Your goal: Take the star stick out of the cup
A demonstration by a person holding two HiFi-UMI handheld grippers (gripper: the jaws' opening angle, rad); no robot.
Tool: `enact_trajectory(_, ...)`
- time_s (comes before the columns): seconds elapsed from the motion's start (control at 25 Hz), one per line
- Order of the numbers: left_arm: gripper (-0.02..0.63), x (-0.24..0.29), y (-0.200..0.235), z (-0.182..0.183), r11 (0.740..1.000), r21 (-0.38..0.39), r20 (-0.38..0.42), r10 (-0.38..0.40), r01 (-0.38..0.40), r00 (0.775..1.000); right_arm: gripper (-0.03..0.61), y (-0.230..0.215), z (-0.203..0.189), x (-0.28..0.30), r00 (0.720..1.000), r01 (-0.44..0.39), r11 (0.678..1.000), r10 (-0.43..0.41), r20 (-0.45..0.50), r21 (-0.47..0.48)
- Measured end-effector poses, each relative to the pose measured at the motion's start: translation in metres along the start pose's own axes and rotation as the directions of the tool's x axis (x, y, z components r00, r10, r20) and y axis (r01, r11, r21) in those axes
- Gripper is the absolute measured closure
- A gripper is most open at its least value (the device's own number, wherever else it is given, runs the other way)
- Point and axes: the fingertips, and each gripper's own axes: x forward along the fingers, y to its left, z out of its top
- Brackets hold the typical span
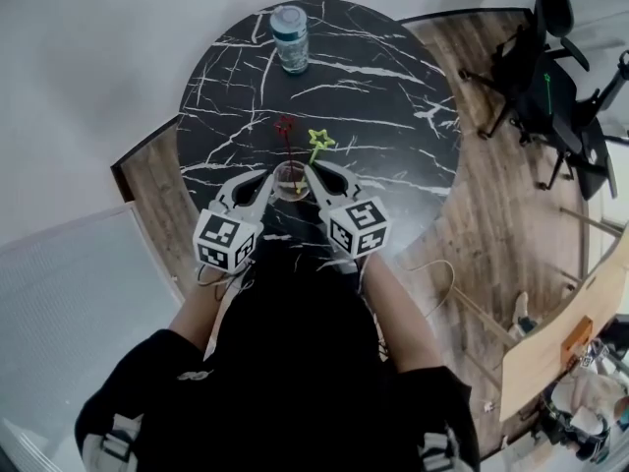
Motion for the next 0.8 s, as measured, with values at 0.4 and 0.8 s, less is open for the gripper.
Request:
enact_trajectory(0.4,0.615,-0.009,-0.024,0.01,0.999,0.006,0.021,0.043,-0.043,0.999,0.568,0.003,0.019,-0.033,0.999,-0.029,0.999,0.03,0.033,-0.031)
enact_trajectory(0.8,0.615,-0.007,-0.061,0.014,0.998,0.021,0.038,0.051,-0.052,0.998,0.568,-0.005,0.034,-0.08,0.996,-0.027,0.997,0.033,0.08,-0.07)
